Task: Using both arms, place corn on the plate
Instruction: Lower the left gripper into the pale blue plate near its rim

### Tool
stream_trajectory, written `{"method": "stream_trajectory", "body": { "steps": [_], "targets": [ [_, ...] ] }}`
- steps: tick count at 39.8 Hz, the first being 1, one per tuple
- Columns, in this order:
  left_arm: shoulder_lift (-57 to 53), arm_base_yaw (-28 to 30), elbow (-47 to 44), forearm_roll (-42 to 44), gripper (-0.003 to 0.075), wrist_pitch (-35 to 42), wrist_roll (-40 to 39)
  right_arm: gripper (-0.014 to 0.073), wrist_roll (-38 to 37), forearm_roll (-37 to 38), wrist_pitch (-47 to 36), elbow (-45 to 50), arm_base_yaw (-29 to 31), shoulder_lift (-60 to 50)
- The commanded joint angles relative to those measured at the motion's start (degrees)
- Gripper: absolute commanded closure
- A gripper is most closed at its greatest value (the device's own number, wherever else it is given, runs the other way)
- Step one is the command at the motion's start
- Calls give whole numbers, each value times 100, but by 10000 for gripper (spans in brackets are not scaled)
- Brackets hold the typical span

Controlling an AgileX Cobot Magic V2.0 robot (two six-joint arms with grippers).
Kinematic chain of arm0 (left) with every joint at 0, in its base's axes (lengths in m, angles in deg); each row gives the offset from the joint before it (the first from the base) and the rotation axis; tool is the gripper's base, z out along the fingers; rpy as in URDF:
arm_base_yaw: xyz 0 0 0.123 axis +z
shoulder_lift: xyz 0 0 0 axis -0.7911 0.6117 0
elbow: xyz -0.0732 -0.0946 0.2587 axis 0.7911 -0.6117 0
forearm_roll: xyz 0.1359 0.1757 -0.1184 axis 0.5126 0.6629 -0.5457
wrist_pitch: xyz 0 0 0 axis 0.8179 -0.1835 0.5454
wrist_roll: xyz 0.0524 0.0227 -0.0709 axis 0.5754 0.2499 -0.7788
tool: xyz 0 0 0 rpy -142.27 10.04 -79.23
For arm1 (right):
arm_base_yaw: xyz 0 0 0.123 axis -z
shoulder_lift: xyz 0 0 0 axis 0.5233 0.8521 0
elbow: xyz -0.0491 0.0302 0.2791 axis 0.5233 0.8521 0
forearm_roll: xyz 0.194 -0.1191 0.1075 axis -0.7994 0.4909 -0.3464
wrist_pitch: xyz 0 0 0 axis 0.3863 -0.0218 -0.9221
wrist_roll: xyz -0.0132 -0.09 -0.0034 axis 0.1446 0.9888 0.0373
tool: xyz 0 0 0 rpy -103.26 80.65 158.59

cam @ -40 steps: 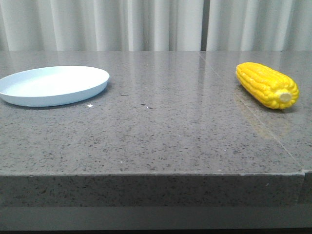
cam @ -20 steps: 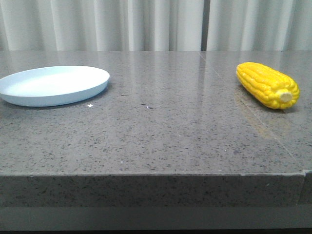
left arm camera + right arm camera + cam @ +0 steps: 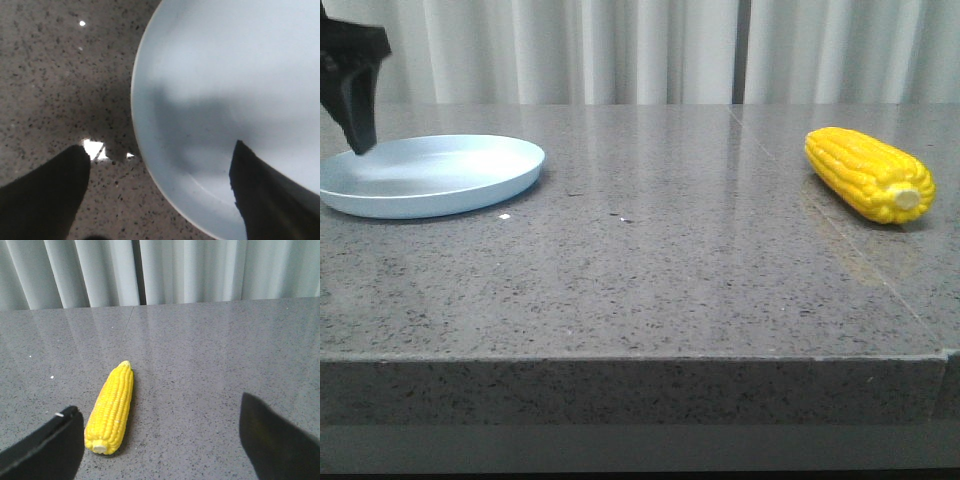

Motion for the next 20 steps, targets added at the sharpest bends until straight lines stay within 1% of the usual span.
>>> {"method": "stream_trajectory", "body": {
  "steps": [1,5,16,18,20],
  "targets": [
    [-77,-14,233,-76,174,46,-22,-57,53,4,-427,-218,42,87],
    [17,-14,233,-216,174,85,-22,-57,53,4,-427,-218,42,87],
    [251,-14,233,-271,174,38,-22,-57,53,4,-427,-218,42,87],
    [251,-14,238,-271,180,30,-22,-57,53,4,-427,-218,42,87],
    [251,-14,246,-271,207,30,-22,-57,53,4,-427,-218,42,87]
  ]
}}
